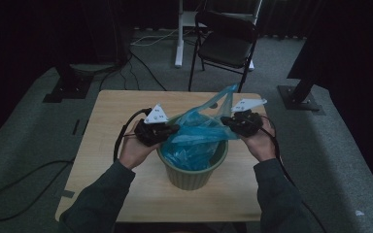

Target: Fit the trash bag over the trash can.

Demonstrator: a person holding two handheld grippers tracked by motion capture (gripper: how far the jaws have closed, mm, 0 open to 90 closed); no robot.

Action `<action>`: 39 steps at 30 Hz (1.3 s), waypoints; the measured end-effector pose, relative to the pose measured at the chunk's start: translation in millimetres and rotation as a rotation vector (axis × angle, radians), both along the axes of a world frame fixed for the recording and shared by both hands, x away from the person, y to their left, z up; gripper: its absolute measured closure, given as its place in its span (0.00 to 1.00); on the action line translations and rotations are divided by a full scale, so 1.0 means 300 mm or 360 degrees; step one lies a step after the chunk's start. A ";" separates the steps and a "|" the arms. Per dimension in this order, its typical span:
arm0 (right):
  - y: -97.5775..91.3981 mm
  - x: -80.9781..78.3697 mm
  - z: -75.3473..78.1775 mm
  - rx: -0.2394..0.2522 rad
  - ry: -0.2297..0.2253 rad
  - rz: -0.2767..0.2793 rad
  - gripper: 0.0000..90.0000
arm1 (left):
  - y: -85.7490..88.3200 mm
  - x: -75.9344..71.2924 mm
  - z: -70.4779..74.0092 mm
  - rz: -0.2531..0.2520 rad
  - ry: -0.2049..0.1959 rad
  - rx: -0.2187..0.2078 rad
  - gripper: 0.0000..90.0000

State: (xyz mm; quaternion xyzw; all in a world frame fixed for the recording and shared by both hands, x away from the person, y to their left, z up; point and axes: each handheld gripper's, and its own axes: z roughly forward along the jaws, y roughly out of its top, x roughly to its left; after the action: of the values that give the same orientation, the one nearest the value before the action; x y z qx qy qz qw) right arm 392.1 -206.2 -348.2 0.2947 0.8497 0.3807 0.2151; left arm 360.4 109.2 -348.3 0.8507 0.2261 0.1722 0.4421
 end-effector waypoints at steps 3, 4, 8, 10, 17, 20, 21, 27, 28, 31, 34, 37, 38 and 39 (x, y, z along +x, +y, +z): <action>-0.039 -0.005 -0.012 0.0015 0.0010 -0.0031 1.00 | 0.027 0.006 -0.006 0.0033 0.0009 -0.0001 1.00; -0.048 -0.006 -0.015 0.0018 0.0012 -0.0040 1.00 | 0.036 0.008 -0.009 0.0049 0.0004 0.0005 1.00; -0.079 -0.007 -0.020 0.0041 0.0015 -0.0086 1.00 | 0.075 0.021 -0.017 0.0102 0.0015 -0.0010 1.00; -0.091 -0.005 -0.023 0.0036 0.0014 -0.0103 1.00 | 0.093 0.028 -0.021 0.0125 0.0020 -0.0025 1.00; -0.116 -0.003 -0.034 0.0033 0.0015 -0.0148 1.00 | 0.152 0.054 -0.034 0.0219 0.0042 -0.0070 1.00; -0.123 -0.004 -0.035 0.0043 0.0018 -0.0156 1.00 | 0.173 0.066 -0.043 0.0255 0.0054 -0.0083 1.00; -0.126 -0.005 -0.035 0.0046 0.0021 -0.0161 1.00 | 0.179 0.070 -0.047 0.0267 0.0055 -0.0080 1.00; -0.135 -0.005 -0.041 0.0072 0.0048 -0.0163 1.00 | 0.193 0.096 -0.071 0.0308 0.0101 -0.0100 1.00; -0.130 -0.002 -0.048 0.0061 0.0067 -0.0144 1.00 | 0.188 0.100 -0.077 0.0307 0.0109 -0.0098 1.00; -0.109 0.001 -0.069 0.0053 0.0100 -0.0074 0.96 | 0.173 0.105 -0.086 0.0288 0.0123 -0.0101 1.00; -0.095 -0.005 -0.061 0.0100 0.0057 -0.0037 0.83 | 0.158 0.108 -0.084 0.0277 0.0120 -0.0102 0.99; -0.085 -0.013 -0.033 0.0129 0.0000 -0.0025 0.78 | 0.151 0.114 -0.079 0.0280 0.0118 -0.0115 0.99; -0.083 -0.016 -0.022 0.0146 -0.0012 -0.0016 0.77 | 0.149 0.117 -0.078 0.0284 0.0116 -0.0122 0.99; -0.081 -0.020 -0.011 0.0170 -0.0019 0.0001 0.76 | 0.148 0.120 -0.077 0.0282 0.0115 -0.0125 0.99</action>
State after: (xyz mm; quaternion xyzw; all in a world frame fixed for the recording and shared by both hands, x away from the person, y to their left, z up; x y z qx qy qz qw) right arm 386.1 -230.5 -351.5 0.3033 0.8269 0.4273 0.2041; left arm 396.3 153.7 -371.3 0.8150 0.3229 0.1709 0.4498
